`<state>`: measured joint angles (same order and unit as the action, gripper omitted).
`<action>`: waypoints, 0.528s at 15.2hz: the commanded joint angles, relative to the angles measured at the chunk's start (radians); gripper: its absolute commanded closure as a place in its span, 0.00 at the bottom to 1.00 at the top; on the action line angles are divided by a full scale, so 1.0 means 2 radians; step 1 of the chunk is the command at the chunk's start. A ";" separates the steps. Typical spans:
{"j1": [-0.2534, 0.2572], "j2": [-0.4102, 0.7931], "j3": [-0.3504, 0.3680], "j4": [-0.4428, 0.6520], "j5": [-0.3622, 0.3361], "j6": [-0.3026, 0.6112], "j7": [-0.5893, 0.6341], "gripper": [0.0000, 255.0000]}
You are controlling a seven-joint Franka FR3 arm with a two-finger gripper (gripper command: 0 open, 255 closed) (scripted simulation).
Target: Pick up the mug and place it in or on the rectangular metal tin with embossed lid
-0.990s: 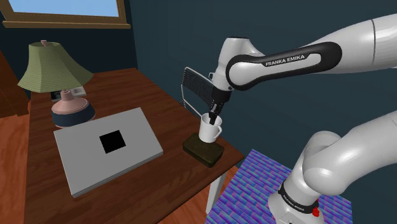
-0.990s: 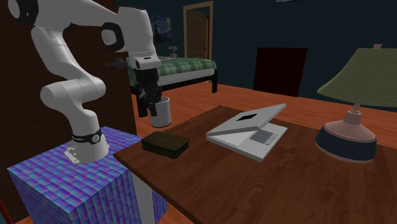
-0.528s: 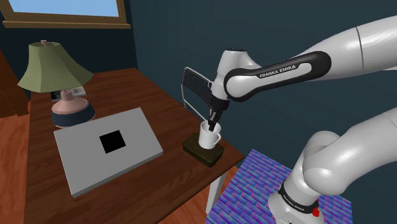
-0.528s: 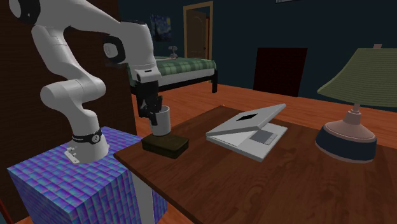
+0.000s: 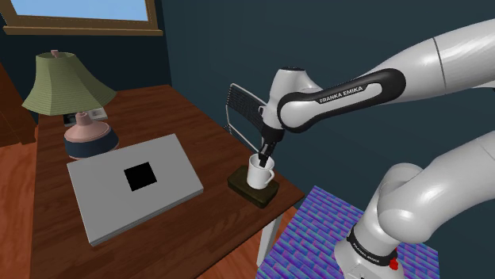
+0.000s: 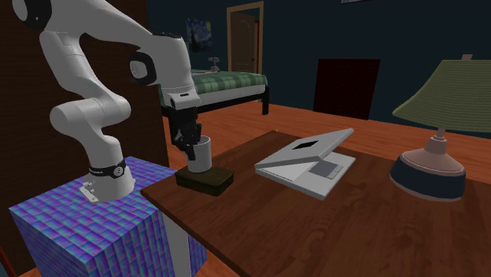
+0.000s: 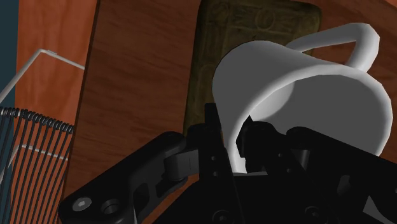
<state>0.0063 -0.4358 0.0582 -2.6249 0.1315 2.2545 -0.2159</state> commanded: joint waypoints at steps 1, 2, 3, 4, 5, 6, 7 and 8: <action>0.000 0.000 0.000 0.000 0.000 0.000 0.000 1.00; 0.000 0.000 0.000 0.000 0.000 0.000 0.000 1.00; 0.000 0.000 0.000 0.000 0.000 0.000 0.000 0.00; 0.000 0.000 0.000 0.000 0.000 0.000 0.000 0.00; 0.000 0.000 0.000 0.000 0.000 0.000 0.000 0.00; 0.000 0.000 0.000 0.000 0.000 0.000 0.000 0.00; 0.000 0.000 0.000 0.000 0.000 0.000 0.000 0.00; 0.000 0.000 0.000 0.000 0.000 0.000 0.000 0.00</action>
<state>0.0063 -0.4359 0.0582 -2.6250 0.1316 2.2549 -0.2159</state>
